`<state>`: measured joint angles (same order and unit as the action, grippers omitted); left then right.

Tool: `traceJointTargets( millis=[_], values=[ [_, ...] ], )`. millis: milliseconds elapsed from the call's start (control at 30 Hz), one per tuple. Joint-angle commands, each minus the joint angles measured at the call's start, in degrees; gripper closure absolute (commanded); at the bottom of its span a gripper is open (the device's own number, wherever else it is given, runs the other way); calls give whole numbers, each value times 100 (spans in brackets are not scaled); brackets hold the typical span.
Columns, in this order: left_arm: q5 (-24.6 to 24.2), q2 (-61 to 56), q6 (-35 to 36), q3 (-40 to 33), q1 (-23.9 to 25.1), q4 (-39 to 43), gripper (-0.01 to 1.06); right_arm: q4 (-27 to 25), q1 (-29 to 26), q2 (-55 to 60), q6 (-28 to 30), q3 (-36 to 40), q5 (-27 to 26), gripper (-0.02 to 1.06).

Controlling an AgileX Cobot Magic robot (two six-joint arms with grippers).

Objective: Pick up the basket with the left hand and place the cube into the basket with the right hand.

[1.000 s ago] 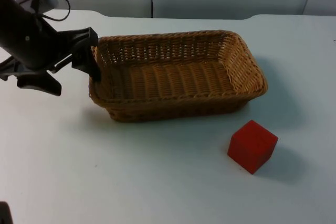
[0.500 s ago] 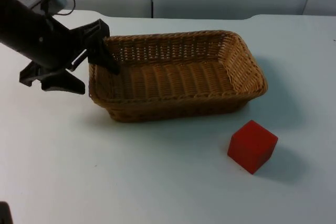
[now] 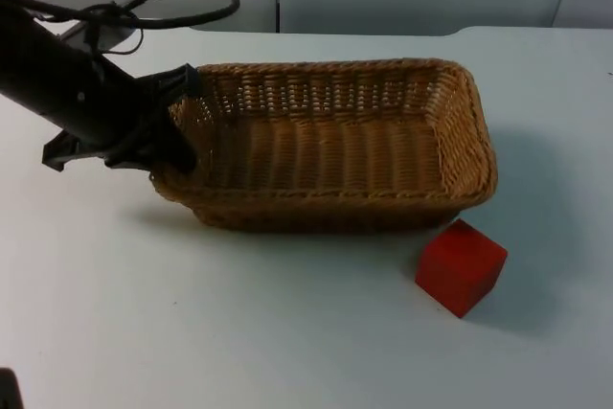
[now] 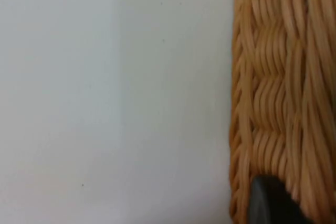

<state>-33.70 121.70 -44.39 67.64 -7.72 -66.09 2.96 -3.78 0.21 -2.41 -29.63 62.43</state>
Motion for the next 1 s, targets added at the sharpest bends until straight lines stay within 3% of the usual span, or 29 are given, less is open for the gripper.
traceJointTargets(
  millis=[0,167,600,967],
  values=[
    [-71,-42,-46,91,16,-261,105,-26,-34,-21,27,46,-66,105],
    [-293,-42,-46,275,104,-279,105,-26,-34,-21,27,46,-66,105],
    [-1120,-42,774,1029,156,-330,105,-26,-34,-21,27,46,-66,105],
    [-1204,-42,1201,1029,156,335,105,-26,-34,-21,27,46,-66,105]
  ],
)
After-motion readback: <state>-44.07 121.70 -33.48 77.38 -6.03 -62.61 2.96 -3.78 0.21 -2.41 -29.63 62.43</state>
